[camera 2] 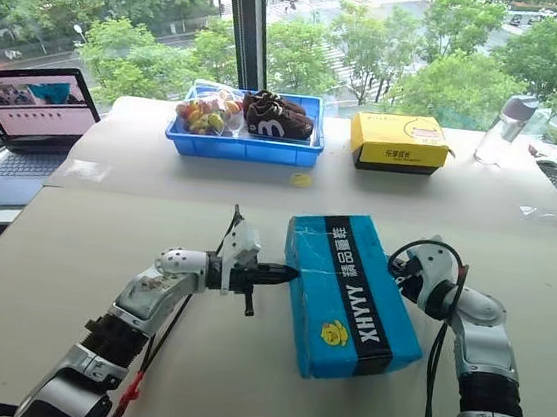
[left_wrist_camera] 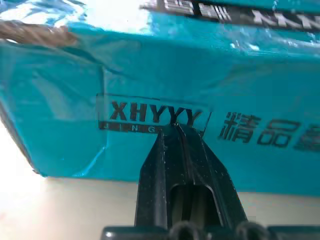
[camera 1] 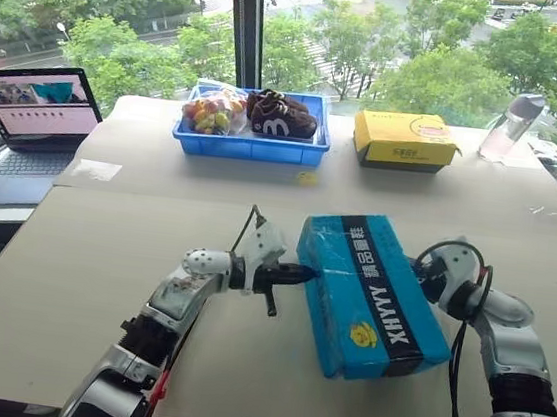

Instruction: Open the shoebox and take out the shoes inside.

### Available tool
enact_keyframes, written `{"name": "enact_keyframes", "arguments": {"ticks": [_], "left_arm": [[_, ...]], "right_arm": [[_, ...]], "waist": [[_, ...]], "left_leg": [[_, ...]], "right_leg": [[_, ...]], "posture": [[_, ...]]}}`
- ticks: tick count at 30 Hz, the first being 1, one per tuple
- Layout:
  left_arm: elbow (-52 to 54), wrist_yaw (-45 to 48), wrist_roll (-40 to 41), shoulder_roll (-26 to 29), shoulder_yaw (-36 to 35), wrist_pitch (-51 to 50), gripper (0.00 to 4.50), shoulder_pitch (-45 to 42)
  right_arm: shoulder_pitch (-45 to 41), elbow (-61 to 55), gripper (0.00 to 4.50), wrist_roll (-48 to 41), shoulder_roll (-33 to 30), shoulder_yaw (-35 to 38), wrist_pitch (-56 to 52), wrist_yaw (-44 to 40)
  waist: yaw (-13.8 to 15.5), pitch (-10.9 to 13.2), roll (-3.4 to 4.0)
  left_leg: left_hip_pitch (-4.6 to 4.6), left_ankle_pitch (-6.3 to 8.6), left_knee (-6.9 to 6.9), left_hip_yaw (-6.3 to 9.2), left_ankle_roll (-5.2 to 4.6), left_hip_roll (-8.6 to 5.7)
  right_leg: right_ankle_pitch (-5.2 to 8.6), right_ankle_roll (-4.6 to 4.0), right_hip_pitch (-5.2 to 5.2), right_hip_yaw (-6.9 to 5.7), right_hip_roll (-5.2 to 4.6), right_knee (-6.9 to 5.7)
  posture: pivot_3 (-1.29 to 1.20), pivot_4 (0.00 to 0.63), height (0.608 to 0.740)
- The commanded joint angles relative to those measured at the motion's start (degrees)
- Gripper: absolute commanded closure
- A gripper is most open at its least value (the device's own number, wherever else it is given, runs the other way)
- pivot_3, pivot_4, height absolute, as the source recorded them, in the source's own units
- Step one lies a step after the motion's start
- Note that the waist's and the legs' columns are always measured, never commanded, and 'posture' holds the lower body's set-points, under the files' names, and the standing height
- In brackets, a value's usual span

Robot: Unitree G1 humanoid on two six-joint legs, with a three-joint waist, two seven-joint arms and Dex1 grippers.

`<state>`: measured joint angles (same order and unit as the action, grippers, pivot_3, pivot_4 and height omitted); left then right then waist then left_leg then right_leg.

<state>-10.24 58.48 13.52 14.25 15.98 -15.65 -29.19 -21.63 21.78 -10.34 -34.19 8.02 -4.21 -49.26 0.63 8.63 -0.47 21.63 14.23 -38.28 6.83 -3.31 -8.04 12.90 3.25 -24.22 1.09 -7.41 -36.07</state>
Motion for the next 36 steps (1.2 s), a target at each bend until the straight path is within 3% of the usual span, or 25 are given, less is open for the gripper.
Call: {"name": "enact_keyframes", "arguments": {"ticks": [1, 10, 14, 16, 19, 22, 30, 36], "left_arm": [[2.62, 2.86, 2.69, 1.47, -2.00, 0.26, 3.11, -1.30], [7.40, 2.49, 7.41, 12.99, -14.03, -2.70, 0.04, -5.13], [19.62, -1.21, 22.41, 20.21, -25.48, -18.25, 0.04, -15.22], [21.42, -3.16, 28.53, 23.29, -28.93, -24.82, 0.04, -20.27], [21.87, -3.86, 33.27, 27.07, -31.45, -30.31, 0.04, -24.35], [23.22, -2.24, 35.78, 30.35, -31.10, -33.76, 0.04, -24.17], [23.59, 5.39, 33.05, 44.80, -30.61, -33.14, 0.04, -20.36], [22.39, 9.10, 34.72, 52.00, -33.25, -34.08, 0.04, -19.76]], "right_arm": [[0.67, -1.37, 4.50, -0.56, -0.56, 0.37, 1.52, 0.04], [2.43, 1.60, 4.50, -2.38, -8.44, 3.97, 1.12, -4.92], [8.39, -11.32, 4.50, -12.56, -13.62, 4.50, -11.59, -17.22], [9.67, -14.78, 4.50, -14.65, -14.87, 3.30, -15.26, -20.17], [9.52, -18.00, 4.50, -18.08, -14.21, 1.09, -19.35, -23.84], [8.16, -17.79, 4.50, -17.14, -12.55, -2.16, -18.92, -25.26], [0.73, -20.76, 4.50, -23.98, -11.03, -1.64, -24.77, -29.03], [-5.85, -22.43, 4.50, -29.78, -11.54, 0.43, -29.63, -29.41]], "waist": [[-0.03, 0.00, 0.00], [-0.39, 0.00, 0.00], [-0.45, 0.09, -0.11], [-0.57, 0.09, -0.10], [-1.45, 0.03, 0.00], [-1.57, 0.10, -0.06], [-1.81, 0.33, -0.15], [-1.41, 0.34, -0.15]], "left_leg": [[0.03, 0.00, -0.01, 0.00, 0.00, 0.00], [0.17, 0.00, -0.03, -0.01, 0.00, 0.00], [0.63, 0.00, -0.26, 0.09, 0.00, 0.06], [1.12, 0.03, -0.69, 0.12, 0.03, 0.12], [0.88, 0.11, -0.68, 0.02, -0.10, 0.09], [0.20, 0.31, -0.57, -0.06, -0.15, 0.11], [0.20, 0.31, -0.57, -0.25, -0.11, 0.48], [0.18, 0.45, -0.56, -0.31, 0.09, 0.85]], "right_leg": [[0.00, 0.00, -0.02, -0.01, 0.00, 0.00], [0.00, 0.00, -0.18, 0.01, 0.01, -0.01], [0.00, 0.01, -0.51, -0.13, 0.02, -0.07], [-0.01, 0.02, -0.88, -0.15, 0.09, -0.24], [-0.10, 0.17, -0.61, -0.07, 0.00, -0.05], [-0.07, 0.22, -0.02, -0.03, 0.04, -0.02], [-0.27, -0.11, -0.27, 0.20, 0.54, -0.23], [-0.34, -0.23, -0.33, 0.25, 0.93, -0.13]], "posture": [[0.00, 0.150, 0.740], [0.00, 0.150, 0.740], [0.00, 0.150, 0.740], [0.00, 0.150, 0.740], [0.00, 0.150, 0.740], [0.00, 0.150, 0.740], [0.00, 0.150, 0.740], [0.00, 0.150, 0.740]]}}
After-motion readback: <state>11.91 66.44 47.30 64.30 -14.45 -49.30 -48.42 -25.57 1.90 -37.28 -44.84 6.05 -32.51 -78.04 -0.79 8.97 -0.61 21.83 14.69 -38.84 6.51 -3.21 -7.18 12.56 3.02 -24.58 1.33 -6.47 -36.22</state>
